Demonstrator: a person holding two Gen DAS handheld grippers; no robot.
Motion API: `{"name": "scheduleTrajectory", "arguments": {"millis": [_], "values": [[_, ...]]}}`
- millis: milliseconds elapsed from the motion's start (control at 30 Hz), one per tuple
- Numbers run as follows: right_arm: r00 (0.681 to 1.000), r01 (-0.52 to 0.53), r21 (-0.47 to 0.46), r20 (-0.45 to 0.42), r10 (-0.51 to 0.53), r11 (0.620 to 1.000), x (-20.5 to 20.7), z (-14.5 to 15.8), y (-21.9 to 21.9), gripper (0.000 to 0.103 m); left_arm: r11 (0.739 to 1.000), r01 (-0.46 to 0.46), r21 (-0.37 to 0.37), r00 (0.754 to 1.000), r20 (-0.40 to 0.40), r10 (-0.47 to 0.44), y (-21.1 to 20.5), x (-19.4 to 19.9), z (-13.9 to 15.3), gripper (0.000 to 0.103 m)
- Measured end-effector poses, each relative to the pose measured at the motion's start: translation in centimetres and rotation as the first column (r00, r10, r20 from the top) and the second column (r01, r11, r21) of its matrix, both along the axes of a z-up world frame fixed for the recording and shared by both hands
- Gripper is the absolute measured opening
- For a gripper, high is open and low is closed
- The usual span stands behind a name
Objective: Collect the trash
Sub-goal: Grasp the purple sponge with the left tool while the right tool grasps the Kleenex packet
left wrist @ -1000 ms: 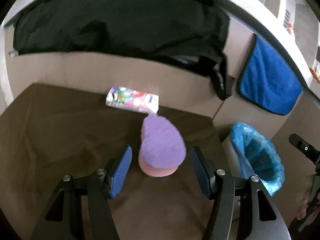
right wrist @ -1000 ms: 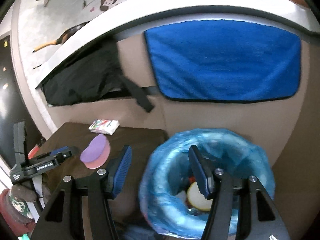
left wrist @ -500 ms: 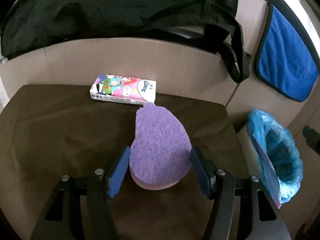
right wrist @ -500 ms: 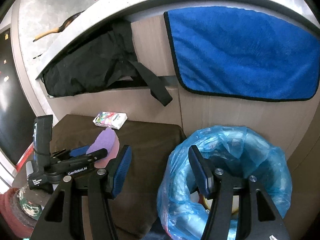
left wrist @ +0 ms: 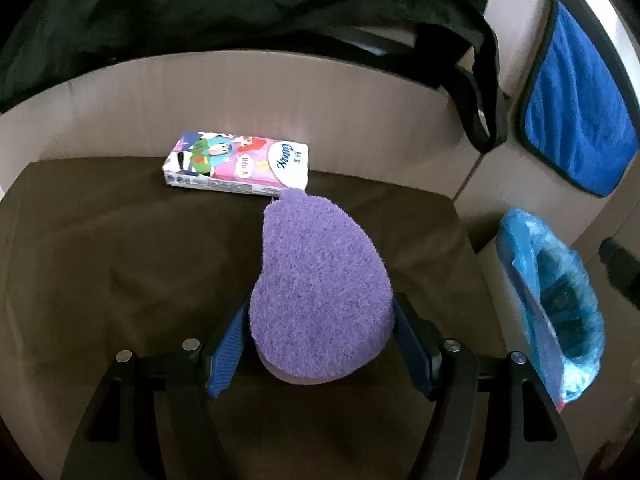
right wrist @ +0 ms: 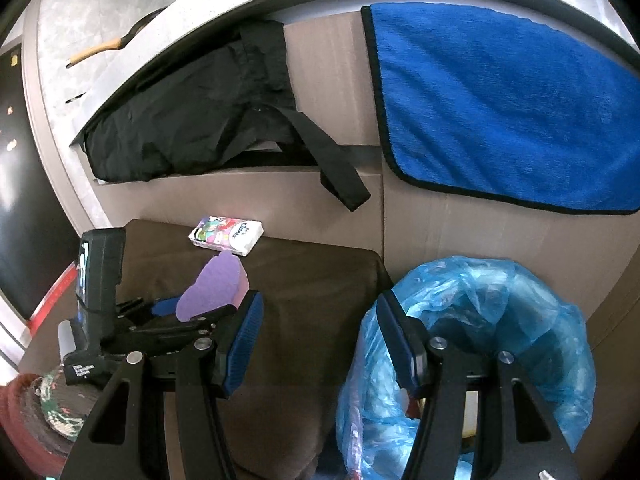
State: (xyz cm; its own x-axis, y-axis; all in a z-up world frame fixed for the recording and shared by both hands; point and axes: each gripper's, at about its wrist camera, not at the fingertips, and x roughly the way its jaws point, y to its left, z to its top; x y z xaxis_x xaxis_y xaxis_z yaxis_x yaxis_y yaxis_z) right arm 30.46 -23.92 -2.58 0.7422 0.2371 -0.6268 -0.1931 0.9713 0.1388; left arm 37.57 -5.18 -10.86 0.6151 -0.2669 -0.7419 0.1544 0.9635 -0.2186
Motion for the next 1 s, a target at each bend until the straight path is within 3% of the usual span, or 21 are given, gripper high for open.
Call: {"name": "scheduleTrajectory", "arguments": {"millis": [233,467,600,767,1000], "values": [[0.999,-0.034,-0.001,-0.023,0.034,0.999,0.8,0.1,2.0,0.057,0.996,-0.007,-0.086,0.998,0.066,0.013,6.3,-3.0,3.7,0.067],[0.979,-0.187,0.018,-0.077,0.188,0.982,5.2,-0.6,9.2,0.057,0.991,-0.113,-0.077,0.981,0.148,0.124,15.9,-7.2,6.4,0.067],[0.966,-0.228,0.040,-0.119,0.231,0.973,9.6,-2.4,13.2,0.057,0.978,-0.182,-0.098,0.964,0.178,0.197,20.3,-8.4,6.0,0.067],[0.971,-0.182,-0.008,-0.159,0.178,0.983,14.2,-5.2,16.0,0.057,0.955,-0.247,-0.167,0.949,0.157,0.273,25.2,-8.4,4.7,0.067],[0.968,-0.138,-0.032,-0.215,0.128,0.990,16.6,-7.5,17.6,0.058,0.926,-0.282,-0.251,0.938,0.131,0.321,28.4,-8.1,3.7,0.067]]}}
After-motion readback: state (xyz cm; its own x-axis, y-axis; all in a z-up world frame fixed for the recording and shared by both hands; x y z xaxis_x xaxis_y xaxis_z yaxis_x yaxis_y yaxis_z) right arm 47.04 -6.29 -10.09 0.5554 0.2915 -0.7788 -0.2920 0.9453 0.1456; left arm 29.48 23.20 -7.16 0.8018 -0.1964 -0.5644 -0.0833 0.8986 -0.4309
